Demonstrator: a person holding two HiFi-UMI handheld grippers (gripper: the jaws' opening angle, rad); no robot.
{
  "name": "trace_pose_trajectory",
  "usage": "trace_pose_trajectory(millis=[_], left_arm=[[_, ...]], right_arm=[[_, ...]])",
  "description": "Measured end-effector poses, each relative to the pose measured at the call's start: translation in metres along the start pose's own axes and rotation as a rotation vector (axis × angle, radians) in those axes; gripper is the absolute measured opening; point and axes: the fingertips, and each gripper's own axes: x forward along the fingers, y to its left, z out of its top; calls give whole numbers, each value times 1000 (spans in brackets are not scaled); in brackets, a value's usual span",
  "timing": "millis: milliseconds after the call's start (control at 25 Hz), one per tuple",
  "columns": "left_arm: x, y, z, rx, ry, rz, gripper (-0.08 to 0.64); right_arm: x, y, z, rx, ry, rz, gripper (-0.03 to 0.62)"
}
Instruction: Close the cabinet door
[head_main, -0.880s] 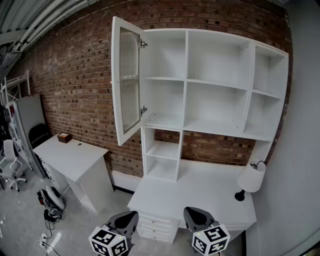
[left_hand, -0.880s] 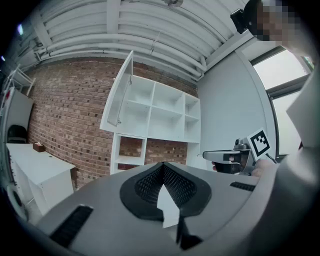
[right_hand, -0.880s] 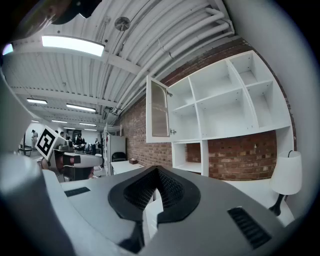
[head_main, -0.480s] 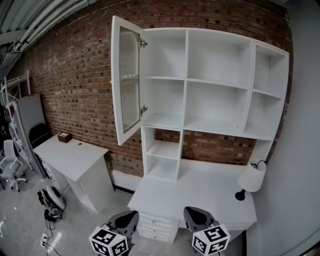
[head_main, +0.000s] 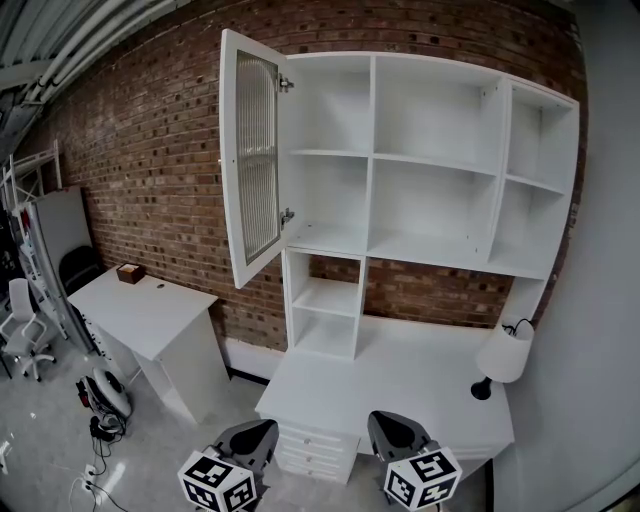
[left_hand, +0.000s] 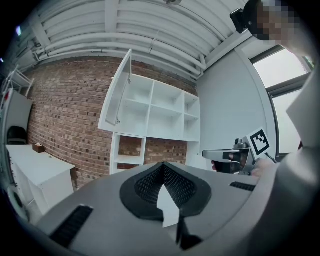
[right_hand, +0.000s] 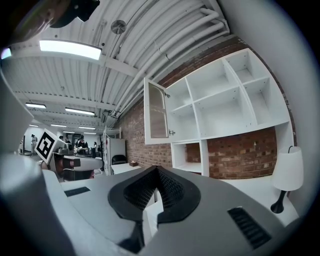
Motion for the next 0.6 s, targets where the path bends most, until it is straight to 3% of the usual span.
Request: trace_pose_trajectory(millis=[600], left_arm=[[25,-24,-15,-3,3,94,7]], right_arm=[[0,-40,-1,-24,21,96,26]])
